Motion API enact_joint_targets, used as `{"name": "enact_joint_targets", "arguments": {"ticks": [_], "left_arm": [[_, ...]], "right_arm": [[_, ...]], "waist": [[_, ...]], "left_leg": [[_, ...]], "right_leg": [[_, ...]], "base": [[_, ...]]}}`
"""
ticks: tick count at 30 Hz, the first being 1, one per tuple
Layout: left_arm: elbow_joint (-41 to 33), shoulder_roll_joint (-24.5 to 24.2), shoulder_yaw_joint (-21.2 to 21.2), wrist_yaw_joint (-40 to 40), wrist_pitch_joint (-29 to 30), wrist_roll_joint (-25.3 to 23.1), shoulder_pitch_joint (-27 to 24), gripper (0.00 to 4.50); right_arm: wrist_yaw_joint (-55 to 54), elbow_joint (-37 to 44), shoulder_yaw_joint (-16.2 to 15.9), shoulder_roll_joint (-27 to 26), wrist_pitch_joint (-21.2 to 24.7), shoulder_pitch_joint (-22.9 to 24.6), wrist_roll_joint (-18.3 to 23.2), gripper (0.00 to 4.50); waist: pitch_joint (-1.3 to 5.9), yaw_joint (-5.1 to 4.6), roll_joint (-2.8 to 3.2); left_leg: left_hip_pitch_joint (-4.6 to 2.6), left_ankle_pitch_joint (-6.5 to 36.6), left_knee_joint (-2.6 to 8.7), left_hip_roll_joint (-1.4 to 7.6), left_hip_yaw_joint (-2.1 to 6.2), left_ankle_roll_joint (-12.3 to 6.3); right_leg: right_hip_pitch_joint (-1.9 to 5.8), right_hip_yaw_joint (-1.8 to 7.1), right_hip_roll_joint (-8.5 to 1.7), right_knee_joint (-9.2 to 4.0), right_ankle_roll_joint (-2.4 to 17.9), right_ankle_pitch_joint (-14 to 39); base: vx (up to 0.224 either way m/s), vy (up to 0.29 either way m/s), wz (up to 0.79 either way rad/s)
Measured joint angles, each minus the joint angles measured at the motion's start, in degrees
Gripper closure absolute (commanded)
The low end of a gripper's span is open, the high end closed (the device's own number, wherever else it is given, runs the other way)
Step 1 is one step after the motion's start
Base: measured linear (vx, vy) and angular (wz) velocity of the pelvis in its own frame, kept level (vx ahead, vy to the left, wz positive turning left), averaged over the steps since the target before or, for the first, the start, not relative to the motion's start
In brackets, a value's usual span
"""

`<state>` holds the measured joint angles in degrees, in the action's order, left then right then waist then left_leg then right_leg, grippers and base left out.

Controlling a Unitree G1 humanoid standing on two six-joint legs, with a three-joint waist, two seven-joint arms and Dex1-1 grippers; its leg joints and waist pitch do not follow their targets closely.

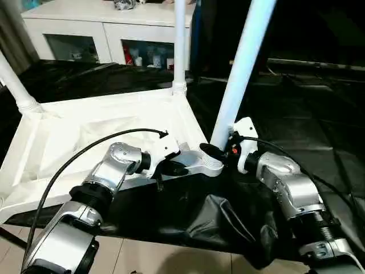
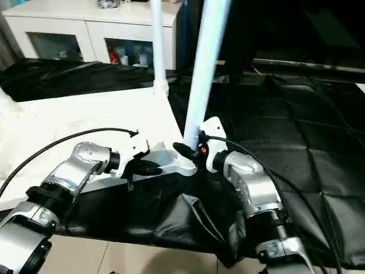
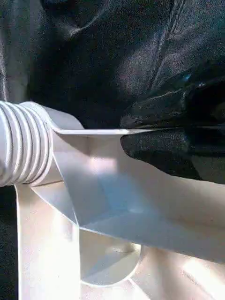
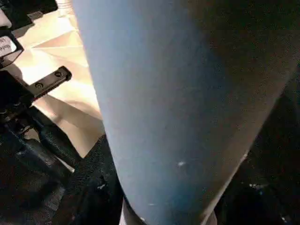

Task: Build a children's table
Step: Insert table leg to table base

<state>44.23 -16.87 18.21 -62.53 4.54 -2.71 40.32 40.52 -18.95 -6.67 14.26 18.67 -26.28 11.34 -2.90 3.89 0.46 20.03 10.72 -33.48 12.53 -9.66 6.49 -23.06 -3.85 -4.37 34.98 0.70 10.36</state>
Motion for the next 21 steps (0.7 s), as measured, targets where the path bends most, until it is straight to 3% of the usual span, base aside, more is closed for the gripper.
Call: {"name": "enact_joint_targets", "arguments": {"ticks": [9,14,21], "left_arm": [[-0.85,-0.92,0.05,-1.63,-1.8,-0.38,-0.72,4.5],[-5.63,-4.23,0.09,-7.6,-3.24,1.01,-4.02,4.5],[-6.9,-5.78,0.49,-11.49,-3.21,1.28,-4.58,4.5]], "right_arm": [[3.43,-2.26,0.04,0.06,-1.69,-0.12,0.07,2.59],[11.87,-1.17,-1.47,2.27,-4.43,1.71,1.58,2.59],[15.83,-0.01,-2.95,2.77,-5.85,3.1,1.58,2.59]], "waist": [[0.07,-0.02,-0.31],[0.37,0.0,-0.63],[0.98,-0.02,-1.65]], "left_leg": [[-0.01,0.0,0.28,0.03,0.0,0.0],[-0.06,0.0,0.6,0.18,-0.01,0.02],[-0.05,0.04,0.59,0.17,-0.13,-0.06]], "right_leg": [[-0.02,-0.03,0.0,-0.04,-0.04,0.02],[-0.04,-0.05,0.07,-0.01,-0.07,0.16],[0.0,0.01,0.05,-0.1,0.01,0.46]], "base": [[0.0,0.0,0.0],[0.02,-0.003,0.0],[0.0,0.0,0.0]]}}
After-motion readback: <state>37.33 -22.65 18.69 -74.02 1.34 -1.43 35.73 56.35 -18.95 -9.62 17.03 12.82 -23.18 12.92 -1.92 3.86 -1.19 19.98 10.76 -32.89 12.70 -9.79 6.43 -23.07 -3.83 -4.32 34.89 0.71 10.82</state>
